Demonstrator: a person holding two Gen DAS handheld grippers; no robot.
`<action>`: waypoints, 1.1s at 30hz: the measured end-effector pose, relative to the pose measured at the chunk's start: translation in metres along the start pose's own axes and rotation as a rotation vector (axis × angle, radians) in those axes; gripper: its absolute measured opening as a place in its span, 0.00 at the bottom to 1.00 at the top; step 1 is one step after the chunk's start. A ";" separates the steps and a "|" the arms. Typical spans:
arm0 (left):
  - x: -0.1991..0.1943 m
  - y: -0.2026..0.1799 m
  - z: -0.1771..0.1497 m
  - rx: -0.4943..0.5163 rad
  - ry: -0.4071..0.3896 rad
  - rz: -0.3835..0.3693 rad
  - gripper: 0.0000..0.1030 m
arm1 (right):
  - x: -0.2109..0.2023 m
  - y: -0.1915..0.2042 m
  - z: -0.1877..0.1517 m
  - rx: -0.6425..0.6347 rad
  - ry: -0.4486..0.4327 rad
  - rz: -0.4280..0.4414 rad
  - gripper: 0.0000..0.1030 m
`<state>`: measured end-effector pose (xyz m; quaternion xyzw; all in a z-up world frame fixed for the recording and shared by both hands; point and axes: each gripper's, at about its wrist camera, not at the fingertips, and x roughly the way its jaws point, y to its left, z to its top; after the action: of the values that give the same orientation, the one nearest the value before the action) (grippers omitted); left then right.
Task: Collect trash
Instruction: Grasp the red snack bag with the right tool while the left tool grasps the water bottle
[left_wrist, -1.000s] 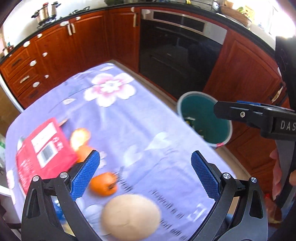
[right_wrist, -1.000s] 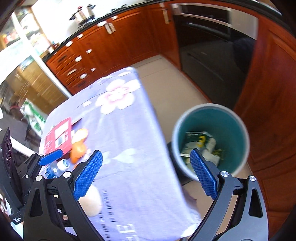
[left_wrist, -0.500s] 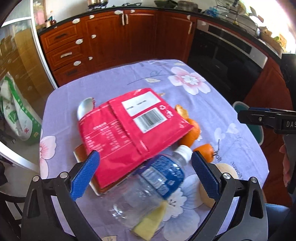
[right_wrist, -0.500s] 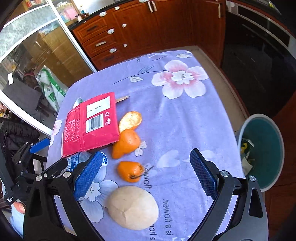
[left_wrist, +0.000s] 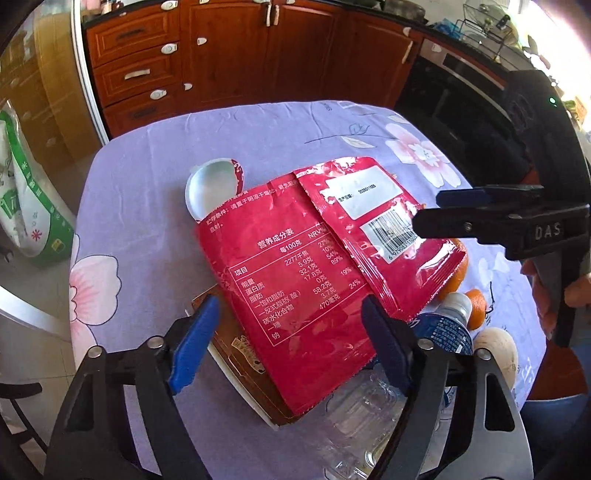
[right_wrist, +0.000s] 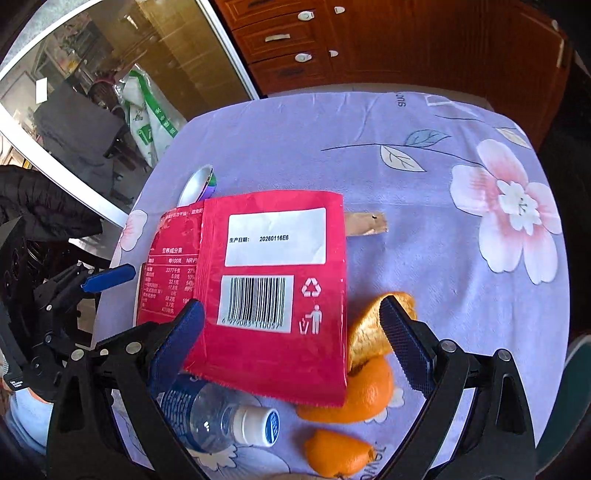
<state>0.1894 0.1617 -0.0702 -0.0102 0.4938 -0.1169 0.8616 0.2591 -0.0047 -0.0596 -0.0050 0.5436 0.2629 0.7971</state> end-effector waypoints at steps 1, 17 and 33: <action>0.003 -0.001 0.000 0.004 0.009 0.000 0.69 | 0.005 -0.003 0.004 -0.002 0.006 -0.001 0.89; 0.014 -0.012 -0.002 0.041 0.006 0.026 0.61 | 0.008 0.030 0.003 -0.134 -0.009 0.065 0.30; -0.054 -0.053 -0.041 0.172 -0.031 -0.073 0.81 | -0.102 0.020 -0.025 -0.063 -0.235 -0.083 0.04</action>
<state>0.1185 0.1260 -0.0381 0.0440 0.4679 -0.1901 0.8620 0.2014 -0.0372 0.0240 -0.0218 0.4370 0.2456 0.8650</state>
